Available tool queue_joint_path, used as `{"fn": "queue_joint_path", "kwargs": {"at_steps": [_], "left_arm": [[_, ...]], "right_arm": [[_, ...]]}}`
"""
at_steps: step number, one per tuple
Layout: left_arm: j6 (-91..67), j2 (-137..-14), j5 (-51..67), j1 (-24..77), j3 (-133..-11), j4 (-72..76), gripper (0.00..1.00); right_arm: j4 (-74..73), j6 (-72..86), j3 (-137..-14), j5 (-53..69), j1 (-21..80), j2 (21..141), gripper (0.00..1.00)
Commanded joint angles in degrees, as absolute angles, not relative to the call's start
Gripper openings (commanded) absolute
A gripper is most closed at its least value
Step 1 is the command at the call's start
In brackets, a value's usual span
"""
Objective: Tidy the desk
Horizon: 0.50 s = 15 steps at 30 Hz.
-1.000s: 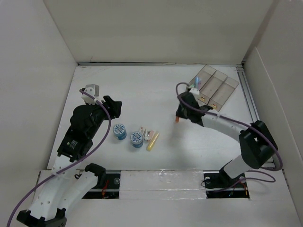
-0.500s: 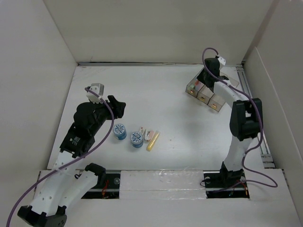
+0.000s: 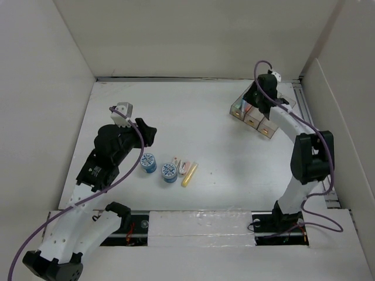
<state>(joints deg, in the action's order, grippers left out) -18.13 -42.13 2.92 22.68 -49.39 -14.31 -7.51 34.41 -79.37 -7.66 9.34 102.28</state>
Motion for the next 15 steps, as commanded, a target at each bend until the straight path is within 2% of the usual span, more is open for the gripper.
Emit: {"fn": "queue_joint_path", "kwargs": {"at_steps": [1, 2, 3, 4, 7, 9, 10, 12, 13, 15], "left_arm": [[-17.8, -38.9, 0.8, 22.4, -49.1, -10.7, 0.26], [-17.8, -38.9, 0.8, 22.4, -49.1, -10.7, 0.26], [-18.0, -38.4, 0.6, 22.4, -48.9, -10.5, 0.22], [-18.1, -37.4, -1.6, 22.4, -48.5, -10.5, 0.19], [-18.3, -37.0, -1.8, 22.4, -48.4, -10.2, 0.16], [-18.3, -37.5, -1.5, 22.4, -48.6, -10.5, 0.17], [-18.2, -38.2, -1.4, 22.4, -49.0, -10.6, 0.20], [-18.3, -38.5, -1.5, 22.4, -49.0, -11.0, 0.23], [-18.3, -38.6, -1.6, 22.4, -49.1, -11.1, 0.24], [-18.3, -38.4, -1.8, 22.4, -49.0, -11.0, 0.26]], "right_arm": [[2.2, 33.3, -69.8, 1.5, 18.8, 94.0, 0.09], [2.9, 33.3, -69.8, 1.6, 21.5, 94.0, 0.08], [3.2, 33.0, -65.3, 1.8, 24.3, 92.6, 0.01], [3.3, 32.8, -63.3, 0.7, 27.2, 90.0, 0.00], [0.2, 31.4, -57.4, -4.1, 40.5, 85.5, 0.00], [-3.6, 31.6, -54.9, -5.4, 44.6, 83.7, 0.01], [-5.0, 33.6, -52.7, -8.2, 46.6, 82.2, 0.15], [-7.3, 35.8, -50.1, -9.6, 49.8, 81.3, 0.33], [-7.6, 38.2, -49.0, -9.1, 51.7, 81.1, 0.47], [-7.2, 40.4, -46.3, -8.2, 53.2, 81.7, 0.56]]}}
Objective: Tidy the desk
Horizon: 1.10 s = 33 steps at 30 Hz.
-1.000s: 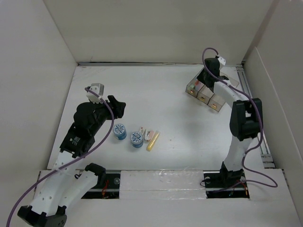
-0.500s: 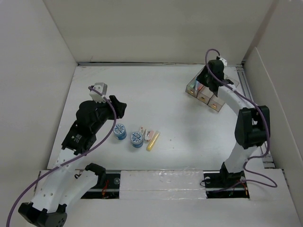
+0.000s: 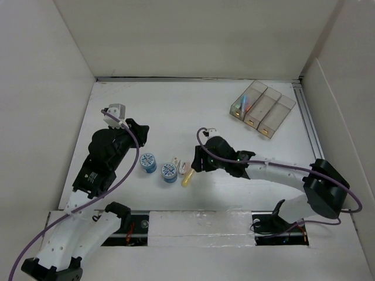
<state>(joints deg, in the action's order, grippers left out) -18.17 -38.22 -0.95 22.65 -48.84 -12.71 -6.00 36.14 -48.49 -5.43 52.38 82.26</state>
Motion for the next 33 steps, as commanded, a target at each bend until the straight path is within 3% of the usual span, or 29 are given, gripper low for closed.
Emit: {"fn": "queue_joint_path", "kwargs": {"at_steps": [1, 8, 24, 27, 28, 30, 32, 33], "left_arm": [[-18.3, -38.1, -1.8, 22.4, -48.9, -11.0, 0.26], [-18.5, -38.1, -1.4, 22.4, -49.0, -11.0, 0.28], [-18.3, -37.3, -0.9, 22.4, -49.0, -11.0, 0.30], [-18.2, -37.2, -1.0, 22.4, -48.9, -11.0, 0.30], [-18.2, -37.4, -1.0, 22.4, -48.9, -11.1, 0.30], [-18.2, -37.4, -0.8, 22.4, -48.9, -11.0, 0.30], [-18.2, -37.5, -0.6, 22.4, -49.0, -11.0, 0.30], [-18.2, -37.5, -0.6, 22.4, -49.0, -11.0, 0.30]], "right_arm": [[-6.9, 41.6, -45.9, -6.8, 54.6, 82.2, 0.64], [-12.6, 42.2, -53.3, -13.9, 62.2, 89.2, 0.87], [-22.4, 42.7, -62.7, -25.9, 63.5, 100.9, 0.79], [-23.0, 42.6, -63.2, -26.5, 63.5, 102.1, 0.72], [-23.5, 43.1, -63.2, -27.6, 63.5, 102.2, 0.61], [-24.8, 43.8, -62.0, -28.6, 63.5, 101.8, 0.47], [-24.2, 45.3, -59.3, -29.2, 63.5, 99.9, 0.17], [-24.2, 45.4, -59.2, -29.2, 62.8, 99.8, 0.17]]}}
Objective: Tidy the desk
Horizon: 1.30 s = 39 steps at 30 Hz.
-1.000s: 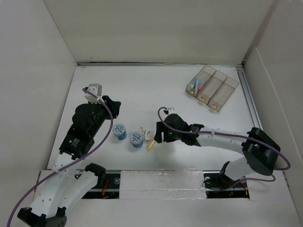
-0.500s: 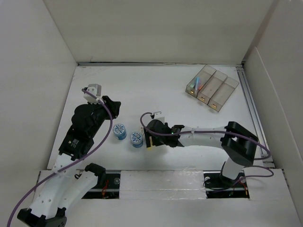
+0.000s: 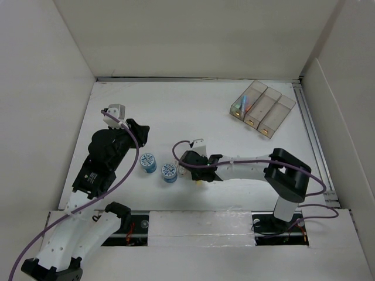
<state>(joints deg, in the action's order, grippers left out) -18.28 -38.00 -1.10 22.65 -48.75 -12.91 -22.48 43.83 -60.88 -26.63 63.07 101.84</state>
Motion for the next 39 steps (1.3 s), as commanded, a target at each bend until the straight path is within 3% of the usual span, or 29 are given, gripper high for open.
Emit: {"fn": "queue_joint_path", "kwargs": {"at_steps": [1, 5, 13, 20, 26, 27, 29, 30, 32, 36, 39], "left_arm": [[-18.2, -37.5, -0.7, 22.4, -49.0, -11.0, 0.30], [-18.2, -37.7, -0.5, 22.4, -49.0, -10.9, 0.30], [-17.8, -40.1, 4.2, 22.4, -49.0, -10.5, 0.35], [-17.8, -39.8, 4.2, 22.4, -49.0, -10.5, 0.37], [-17.7, -40.1, 3.8, 22.4, -49.0, -10.7, 0.39], [-17.7, -40.0, 3.7, 22.4, -49.0, -10.6, 0.39], [-17.6, -40.2, 3.6, 22.4, -49.0, -10.7, 0.41], [-17.6, -40.3, 3.6, 22.4, -49.0, -10.7, 0.42], [-17.7, -40.3, 3.5, 22.4, -49.0, -10.6, 0.44], [-17.5, -40.8, 3.3, 22.4, -49.2, -10.8, 0.48], [-17.5, -40.9, 3.1, 22.4, -49.2, -10.8, 0.50]], "right_arm": [[-23.6, 46.0, -57.5, -29.0, 62.8, 98.5, 0.09], [-20.9, 45.7, -55.9, -30.4, 58.6, 92.8, 0.05], [-6.6, 36.4, -59.8, -20.8, 31.8, 85.2, 0.06], [-5.9, 33.8, -74.6, -17.1, 15.3, 96.9, 0.08], [-9.1, 33.5, -87.3, -13.7, 9.1, 109.2, 0.11], [-10.1, 33.1, -88.5, -13.2, 8.6, 110.4, 0.13], [-10.6, 32.5, -91.1, -13.1, 8.0, 112.5, 0.26], [-11.1, 32.1, -91.8, -12.3, 7.5, 112.9, 0.45], [-10.8, 31.9, -90.9, -12.0, 7.5, 111.8, 0.66], [-5.3, 32.0, -83.3, -9.1, 8.4, 105.2, 0.84], [-2.4, 31.0, -74.9, -7.4, 12.9, 97.9, 0.84]]}}
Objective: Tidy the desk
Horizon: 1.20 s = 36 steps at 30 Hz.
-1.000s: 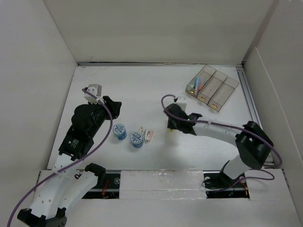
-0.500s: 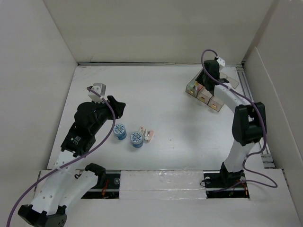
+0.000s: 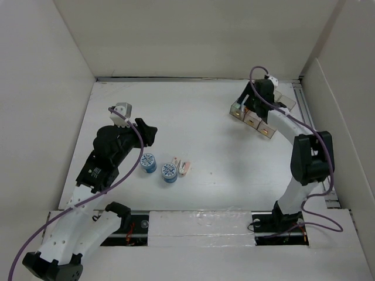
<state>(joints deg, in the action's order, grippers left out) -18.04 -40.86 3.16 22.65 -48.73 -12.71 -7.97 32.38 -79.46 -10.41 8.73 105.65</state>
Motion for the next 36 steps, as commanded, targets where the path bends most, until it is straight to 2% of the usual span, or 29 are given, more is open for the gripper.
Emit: {"fn": "queue_joint_path", "kwargs": {"at_steps": [1, 3, 4, 5, 6, 7, 8, 10, 11, 12, 14, 15, 19, 23, 28, 34, 36], "left_arm": [[-17.6, -40.9, 3.0, 22.4, -49.2, -10.8, 0.50], [-17.8, -40.8, 2.5, 22.4, -49.2, -11.0, 0.50], [-17.8, -40.7, 2.1, 22.4, -49.2, -11.0, 0.50], [-17.9, -40.6, 1.1, 22.4, -49.1, -11.2, 0.50], [-18.2, -39.5, 0.5, 22.4, -49.2, -11.2, 0.51], [-18.4, -39.5, 0.5, 22.4, -49.2, -11.2, 0.51], [-18.5, -39.2, -1.9, 22.4, -49.2, -11.2, 0.51], [-18.5, -38.1, -2.5, 22.4, -49.0, -10.9, 0.52], [-18.6, -37.7, -2.8, 22.4, -48.8, -10.7, 0.52], [-18.6, -37.5, -2.8, 22.4, -48.8, -10.7, 0.52], [-18.6, -37.8, -2.7, 22.4, -49.0, -10.9, 0.52], [-18.5, -38.0, -2.7, 22.4, -49.1, -10.9, 0.52], [-18.5, -37.9, -2.8, 22.4, -49.0, -11.1, 0.53], [-18.6, -37.4, -3.6, 22.4, -49.2, -11.2, 0.53], [-18.9, -35.8, -5.2, 22.4, -49.0, -11.2, 0.53], [-18.9, -35.4, -5.3, 22.4, -49.0, -11.2, 0.53], [-18.9, -35.4, -5.2, 22.4, -49.0, -11.2, 0.53]], "right_arm": [[-0.7, 30.7, -72.6, -7.2, 14.8, 96.1, 0.81], [2.3, 29.1, -66.2, -5.9, 21.8, 91.3, 0.53], [2.8, 28.8, -64.2, -5.5, 24.3, 89.9, 0.35], [3.1, 28.7, -62.2, -4.8, 29.4, 88.5, 0.11], [3.8, 28.4, -58.8, -3.0, 34.6, 86.0, 0.07], [4.6, 27.7, -57.1, -2.4, 34.6, 84.7, 0.07], [5.1, 26.6, -57.1, -2.4, 37.5, 83.6, 0.14], [4.6, 24.0, -52.2, -5.0, 45.9, 80.8, 0.37], [3.9, 23.0, -51.1, -5.6, 50.2, 80.2, 0.74], [3.6, 22.4, -51.1, -5.5, 51.9, 80.2, 0.75], [2.8, 22.3, -50.5, -6.1, 54.7, 81.1, 0.94], [1.2, 22.4, -51.0, -6.8, 55.8, 82.0, 0.97], [0.2, 21.2, -54.7, -6.7, 61.7, 87.4, 1.00], [-2.0, 19.1, -59.9, -11.9, 66.5, 93.2, 1.00], [-2.4, 18.0, -65.6, -15.5, 67.2, 99.1, 0.99], [-4.0, 17.8, -70.7, -16.4, 67.2, 105.9, 0.87], [-4.0, 18.3, -70.9, -16.8, 67.2, 106.4, 0.71]]}}
